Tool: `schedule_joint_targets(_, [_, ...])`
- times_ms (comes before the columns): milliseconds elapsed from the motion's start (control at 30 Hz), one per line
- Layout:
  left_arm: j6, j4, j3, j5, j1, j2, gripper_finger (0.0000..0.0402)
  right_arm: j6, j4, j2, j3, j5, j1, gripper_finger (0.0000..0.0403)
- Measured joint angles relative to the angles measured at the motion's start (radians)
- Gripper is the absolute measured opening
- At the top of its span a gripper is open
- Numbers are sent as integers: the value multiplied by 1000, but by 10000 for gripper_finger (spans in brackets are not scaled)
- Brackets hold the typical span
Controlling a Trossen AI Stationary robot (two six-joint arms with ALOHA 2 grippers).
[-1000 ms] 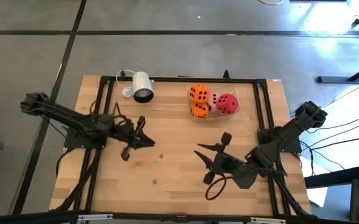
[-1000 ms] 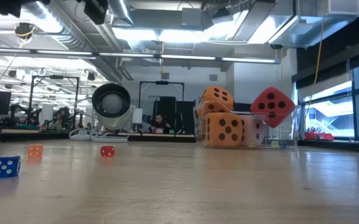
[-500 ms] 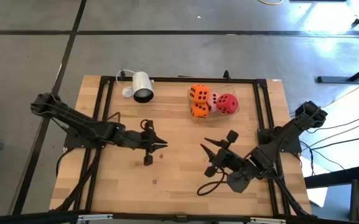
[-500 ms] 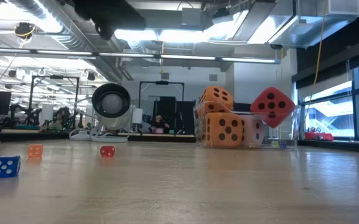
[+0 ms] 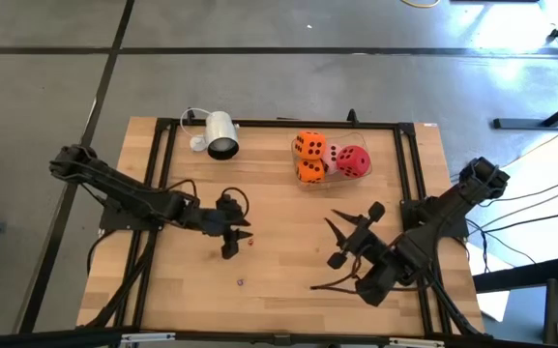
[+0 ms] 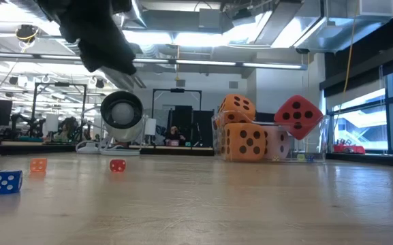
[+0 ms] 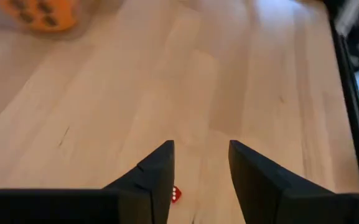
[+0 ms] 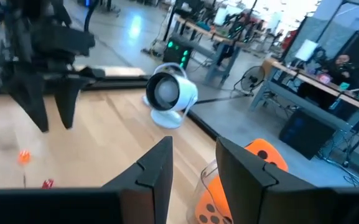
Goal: Pick & Place Dice
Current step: Put the small red die into the transparent bin
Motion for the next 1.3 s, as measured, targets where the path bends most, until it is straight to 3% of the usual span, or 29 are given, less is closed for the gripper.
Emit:
schedule_joint_targets(233, [-151,-47,0,-9,42,36,133,138,-93,0,0,89,17,123])
schedule_joint_targets(467, [-260,-119,0,55,101,148,120,120,-107,-2,0,182,6,123])
schedule_joint_targets(733, [-262,-104,26,177,104,284,108,56,-109,-70,-1,182,-32,123])
schedule_joint_targets(1033, [-194,-104,134,168,64,352,98,54,-107,-114,-1,129,-18,123])
schedule_joint_targets(1300, [-165,-141,146,140,31,354,93,60,-101,-114,-1,55,-2,123])
